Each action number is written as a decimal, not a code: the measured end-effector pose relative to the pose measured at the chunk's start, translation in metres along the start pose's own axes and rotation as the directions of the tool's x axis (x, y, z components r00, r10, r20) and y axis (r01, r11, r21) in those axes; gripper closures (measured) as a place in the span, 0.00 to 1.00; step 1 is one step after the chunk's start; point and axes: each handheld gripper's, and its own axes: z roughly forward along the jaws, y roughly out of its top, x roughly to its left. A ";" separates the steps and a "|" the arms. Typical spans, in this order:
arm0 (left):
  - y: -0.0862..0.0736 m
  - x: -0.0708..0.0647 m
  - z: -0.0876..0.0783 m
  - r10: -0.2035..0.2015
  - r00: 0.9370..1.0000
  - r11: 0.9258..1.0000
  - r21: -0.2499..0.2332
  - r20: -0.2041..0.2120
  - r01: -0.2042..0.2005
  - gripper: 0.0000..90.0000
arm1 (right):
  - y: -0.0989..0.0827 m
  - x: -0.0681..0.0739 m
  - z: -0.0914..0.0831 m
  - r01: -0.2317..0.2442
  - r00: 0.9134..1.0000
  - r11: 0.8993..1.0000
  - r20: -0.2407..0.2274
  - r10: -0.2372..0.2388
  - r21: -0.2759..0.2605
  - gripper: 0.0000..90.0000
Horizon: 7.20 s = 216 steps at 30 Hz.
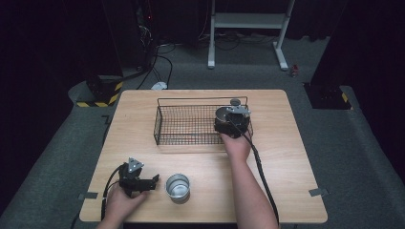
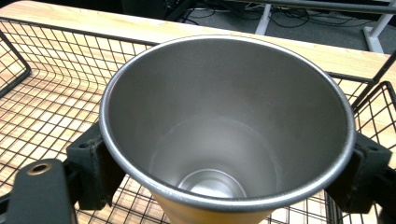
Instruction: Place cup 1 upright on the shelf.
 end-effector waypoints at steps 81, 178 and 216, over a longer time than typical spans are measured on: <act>0.001 -0.001 0.000 0.002 1.000 1.000 0.006 -0.003 -0.002 0.02 | -0.024 -0.005 -0.069 0.057 0.998 0.996 -0.021 -0.059 -0.066 0.08; 0.015 -0.004 -0.040 0.018 0.991 0.989 -0.146 0.135 0.002 0.00 | -0.159 -0.061 -0.136 0.016 1.000 0.978 0.021 -0.021 0.210 0.10; 0.044 -0.031 -0.075 0.088 0.968 0.965 -0.262 0.234 -0.025 0.01 | -0.159 -0.061 -0.136 0.018 1.000 0.977 0.021 -0.023 0.210 0.10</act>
